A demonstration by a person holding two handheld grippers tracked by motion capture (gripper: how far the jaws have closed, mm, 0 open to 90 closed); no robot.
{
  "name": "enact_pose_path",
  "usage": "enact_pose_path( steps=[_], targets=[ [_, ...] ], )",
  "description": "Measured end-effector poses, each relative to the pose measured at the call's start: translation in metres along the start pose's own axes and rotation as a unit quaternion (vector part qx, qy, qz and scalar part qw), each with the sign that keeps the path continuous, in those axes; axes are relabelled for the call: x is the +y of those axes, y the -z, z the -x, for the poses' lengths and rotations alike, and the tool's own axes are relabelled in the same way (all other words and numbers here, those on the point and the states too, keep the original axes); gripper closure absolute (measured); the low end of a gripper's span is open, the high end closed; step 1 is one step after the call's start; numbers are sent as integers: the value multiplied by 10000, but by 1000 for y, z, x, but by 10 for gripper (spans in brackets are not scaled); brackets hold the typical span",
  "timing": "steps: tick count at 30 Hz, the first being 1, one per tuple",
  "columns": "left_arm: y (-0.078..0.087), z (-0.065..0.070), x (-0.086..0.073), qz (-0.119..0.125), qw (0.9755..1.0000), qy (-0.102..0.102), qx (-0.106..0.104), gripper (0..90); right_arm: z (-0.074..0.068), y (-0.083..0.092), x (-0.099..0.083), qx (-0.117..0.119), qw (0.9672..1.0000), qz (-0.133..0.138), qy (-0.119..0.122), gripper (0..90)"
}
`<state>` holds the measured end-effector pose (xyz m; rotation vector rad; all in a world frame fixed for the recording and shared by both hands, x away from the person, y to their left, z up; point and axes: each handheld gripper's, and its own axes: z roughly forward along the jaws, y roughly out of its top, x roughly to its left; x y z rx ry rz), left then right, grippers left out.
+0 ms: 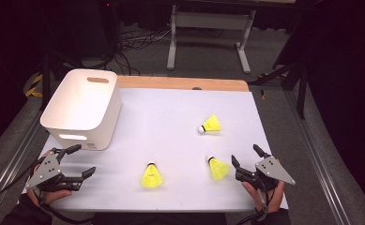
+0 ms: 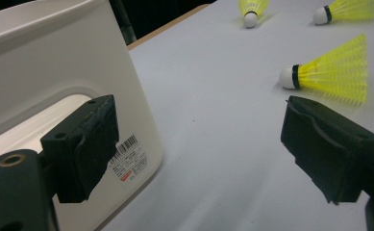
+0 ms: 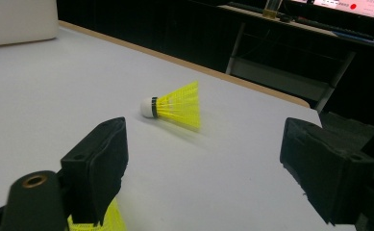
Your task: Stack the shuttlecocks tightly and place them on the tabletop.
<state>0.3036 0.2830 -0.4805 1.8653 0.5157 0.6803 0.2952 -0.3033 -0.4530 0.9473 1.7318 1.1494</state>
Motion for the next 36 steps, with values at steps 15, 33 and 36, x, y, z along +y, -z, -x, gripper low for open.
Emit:
enact_pose_path(
  steps=[15, 33, 36],
  targets=[
    [-8, 11, 8, -140, 9993, -276, -193, 146, -12, -2, 5, 300, 9994, 1, 150, 171],
    [-71, 44, 45, -358, 9875, -616, -1408, 165, -22, -4, 9, 426, 9985, 76, 333, 161],
    [-86, 54, 54, -388, 9821, -762, -1677, 166, -21, -5, 8, 417, 9985, 57, 339, 162]
  ],
)
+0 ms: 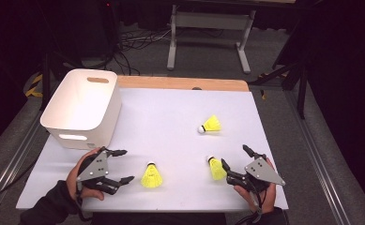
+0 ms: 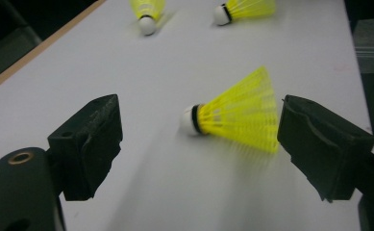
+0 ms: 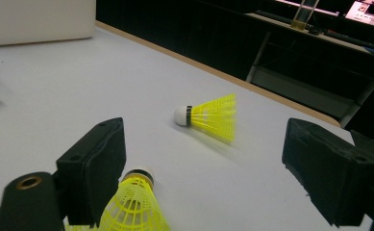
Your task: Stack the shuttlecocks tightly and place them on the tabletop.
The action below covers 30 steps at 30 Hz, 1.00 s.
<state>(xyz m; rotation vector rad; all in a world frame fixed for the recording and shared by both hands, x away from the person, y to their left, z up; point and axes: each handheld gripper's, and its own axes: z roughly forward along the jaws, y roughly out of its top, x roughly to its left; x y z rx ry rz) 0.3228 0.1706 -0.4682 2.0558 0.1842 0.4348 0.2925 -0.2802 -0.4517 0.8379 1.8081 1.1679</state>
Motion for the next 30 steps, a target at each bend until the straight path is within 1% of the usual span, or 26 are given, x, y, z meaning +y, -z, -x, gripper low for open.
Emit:
enact_pose_path(
  steps=[3, 4, 5, 6, 8, 9, 10, 11, 12, 13, 14, 15, 16, 18, 19, 20, 21, 22, 23, 24, 25, 26, 27, 28, 30],
  targets=[
    [-18, 5, 11, -149, 9994, -246, -182, 173, 0, 0, -1, 11, 10000, -13, -4, 162],
    [-23, 6, 13, -209, 9991, -331, -174, 203, 1, 0, -1, 8, 10000, -29, 10, 162],
    [-29, 7, 16, -278, 9986, -393, -219, 217, 1, 0, -1, 10, 10000, -32, 14, 162],
    [-32, 7, 17, -330, 9981, -461, -260, 217, 1, 0, -1, 10, 10000, -32, 14, 162],
    [-42, 10, 21, -509, 9961, -639, -332, 269, 1, 0, -1, 24, 10000, -31, 25, 165],
    [-46, 11, 23, -594, 9951, -677, -397, 291, 0, 0, -1, 26, 10000, -23, 32, 166],
    [-49, 11, 24, -632, 9946, -713, -412, 309, 0, 0, -1, 15, 10000, -30, 46, 166],
    [-53, 10, 25, -743, 9933, -775, -418, 343, 0, 0, -1, 18, 10000, -36, 49, 166],
    [-56, 10, 25, -762, 9929, -789, -452, 381, 0, -1, -2, 14, 10000, -41, 61, 167],
    [-61, 9, 27, -918, 9916, -788, -449, 457, 0, -1, -2, 21, 10000, -53, 73, 167],
    [-61, 9, 27, -918, 9916, -788, -449, 490, 0, -1, -2, 21, 10000, -53, 73, 167],
    [-63, 8, 27, -971, 9911, -782, -473, 490, 0, -2, -2, 27, 9999, -56, 80, 167],
    [-65, 7, 27, -995, 9904, -815, -514, 526, 0, -2, -2, 40, 9999, -52, 79, 168],
    [-69, 8, 27, -1078, 9889, -839, -579, 645, 0, -2, -2, 84, 9999, -31, 66, 169],
    [-71, 8, 27, -1097, 9883, -876, -596, 645, 0, -2, -2, 84, 9999, -31, 66, 169],
    [-72, 8, 28, -1126, 9875, -929, -593, 677, 0, -2, -2, 87, 9999, -42, 82, 169],
    [-73, 9, 29, -1163, 9869, -953, -587, 685, 0, -2, -2, 88, 9999, -42, 81, 169],
    [-74, 9, 30, -1158, 9868, -967, -581, 697, 0, -2, -2, 94, 9999, -41, 74, 169],
    [-75, 9, 31, -1152, 9864, -1035, -549, 738, 0, -2, -2, 95, 9999, -44, 73, 169],
    [-75, 10, 33, -1127, 9866, -1099, -428, 765, 0, -2, -2, 97, 9999, -41, 75, 169],
    [-75, 10, 35, -1143, 9864, -1131, -338, 765, 0, -2, -2, 97, 9999, -41, 75, 169],
    [-74, 9, 37, -1142, 9864, -1157, -259, 792, 0, -2, -2, 94, 9999, -37, 79, 169],
    [-75, 7, 38, -1124, 9863, -1189, -191, 838, 0, -2, -2, 96, 9999, -40, 86, 170],
    [-74, 5, 40, -1146, 9863, -1179, -107, 838, 0, -2, -2, 96, 9999, -40, 86, 170],
    [-75, 1, 41, -1121, 9871, -1142, -33, 887, 0, -2, -2, 130, 9999, -68, 89, 170]
  ],
)
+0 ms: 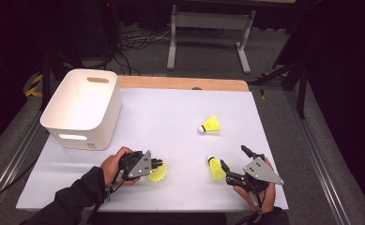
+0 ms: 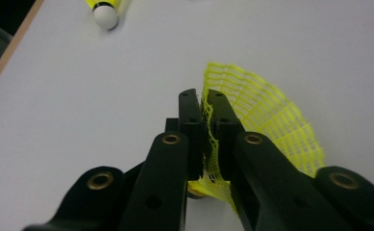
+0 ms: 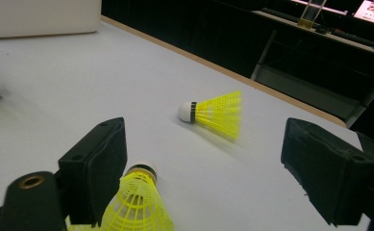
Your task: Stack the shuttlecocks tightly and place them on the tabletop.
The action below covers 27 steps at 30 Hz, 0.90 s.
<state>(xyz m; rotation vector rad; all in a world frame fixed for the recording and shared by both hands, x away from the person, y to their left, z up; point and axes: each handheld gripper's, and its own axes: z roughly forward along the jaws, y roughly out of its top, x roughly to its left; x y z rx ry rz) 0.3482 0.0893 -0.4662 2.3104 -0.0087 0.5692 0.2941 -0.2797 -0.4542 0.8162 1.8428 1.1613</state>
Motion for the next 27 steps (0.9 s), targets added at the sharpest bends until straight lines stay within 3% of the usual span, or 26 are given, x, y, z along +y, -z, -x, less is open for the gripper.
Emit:
enact_pose_path(
  steps=[6, 12, 16, 21, 25, 27],
  targets=[
    [0, -23, 0, -122, 9991, 339, 240, 890, 1, -1, -1, 35, 10000, -39, -36, 170],
    [-9, -50, -3, -337, 9946, 846, 493, 890, 1, -2, -2, 73, 9999, -71, -59, 170],
    [-16, -65, -2, -609, 9908, 1023, 649, 890, 1, -2, -3, 68, 9999, -77, -63, 170],
    [-21, -80, 1, -820, 9877, 1040, 837, 886, 1, -4, -3, 115, 9998, -129, -47, 167],
    [-25, -91, 4, -1086, 9842, 1127, 829, 888, 0, -5, -4, 161, 9997, -181, -12, 167],
    [-27, -93, 4, -1219, 9833, 1135, 729, 888, 0, -5, -4, 184, 9996, -201, -1, 166]
  ],
)
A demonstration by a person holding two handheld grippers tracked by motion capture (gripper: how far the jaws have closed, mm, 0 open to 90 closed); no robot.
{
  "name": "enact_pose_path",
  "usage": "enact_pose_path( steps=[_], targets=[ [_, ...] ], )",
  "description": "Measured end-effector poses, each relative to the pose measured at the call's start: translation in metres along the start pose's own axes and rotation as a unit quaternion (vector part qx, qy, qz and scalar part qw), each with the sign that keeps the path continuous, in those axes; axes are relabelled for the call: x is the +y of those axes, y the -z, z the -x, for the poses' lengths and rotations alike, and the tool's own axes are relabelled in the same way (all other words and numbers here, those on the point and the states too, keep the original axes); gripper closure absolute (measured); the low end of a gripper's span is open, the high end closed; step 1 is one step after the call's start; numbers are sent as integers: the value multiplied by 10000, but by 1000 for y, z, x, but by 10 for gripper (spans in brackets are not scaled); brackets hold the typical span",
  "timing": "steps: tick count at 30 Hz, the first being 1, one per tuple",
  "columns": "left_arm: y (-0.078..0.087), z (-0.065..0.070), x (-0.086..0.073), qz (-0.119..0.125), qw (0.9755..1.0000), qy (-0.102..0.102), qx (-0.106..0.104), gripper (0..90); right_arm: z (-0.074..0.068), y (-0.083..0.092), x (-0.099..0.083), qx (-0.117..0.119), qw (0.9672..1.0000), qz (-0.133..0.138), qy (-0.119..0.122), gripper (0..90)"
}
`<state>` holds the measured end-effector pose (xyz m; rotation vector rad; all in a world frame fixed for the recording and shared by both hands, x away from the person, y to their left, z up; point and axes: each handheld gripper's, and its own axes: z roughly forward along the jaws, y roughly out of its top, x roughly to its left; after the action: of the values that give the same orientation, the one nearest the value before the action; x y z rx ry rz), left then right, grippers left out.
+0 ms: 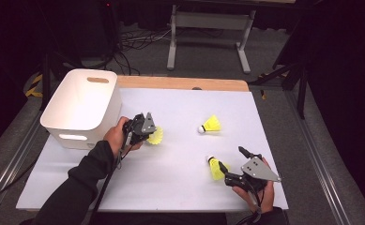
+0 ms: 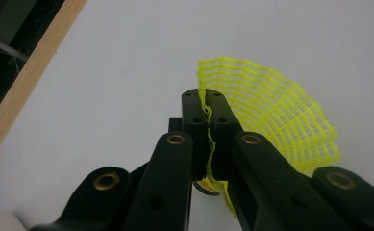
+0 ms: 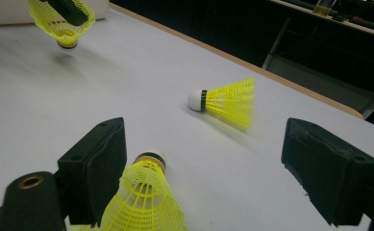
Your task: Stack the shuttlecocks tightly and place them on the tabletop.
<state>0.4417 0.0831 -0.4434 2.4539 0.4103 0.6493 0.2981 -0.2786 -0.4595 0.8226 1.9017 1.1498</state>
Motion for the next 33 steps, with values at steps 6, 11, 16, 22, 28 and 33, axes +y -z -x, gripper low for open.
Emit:
enact_pose_path(
  steps=[6, 11, 16, 22, 28, 33],
  targets=[
    [-4, -6, 1, -254, 9996, -8, -92, 886, -2, -3, -1, 103, 9999, -96, 41, 165],
    [-13, -9, 4, -127, 9995, 182, -227, 862, -3, -5, -1, 151, 9997, -151, 92, 164],
    [-25, -10, 13, -53, 9987, 361, -368, 822, -3, -5, -2, 161, 9997, -162, 71, 161],
    [-38, -9, 23, -219, 9983, 362, -405, 758, -3, -5, -1, 192, 9997, -141, 67, 159],
    [-49, -7, 30, -283, 9977, 450, -424, 732, -2, -4, -1, 225, 9996, -130, 58, 157],
    [-53, -7, 32, -325, 9978, 447, -380, 732, -2, -4, -2, 216, 9996, -143, 57, 157]
  ],
)
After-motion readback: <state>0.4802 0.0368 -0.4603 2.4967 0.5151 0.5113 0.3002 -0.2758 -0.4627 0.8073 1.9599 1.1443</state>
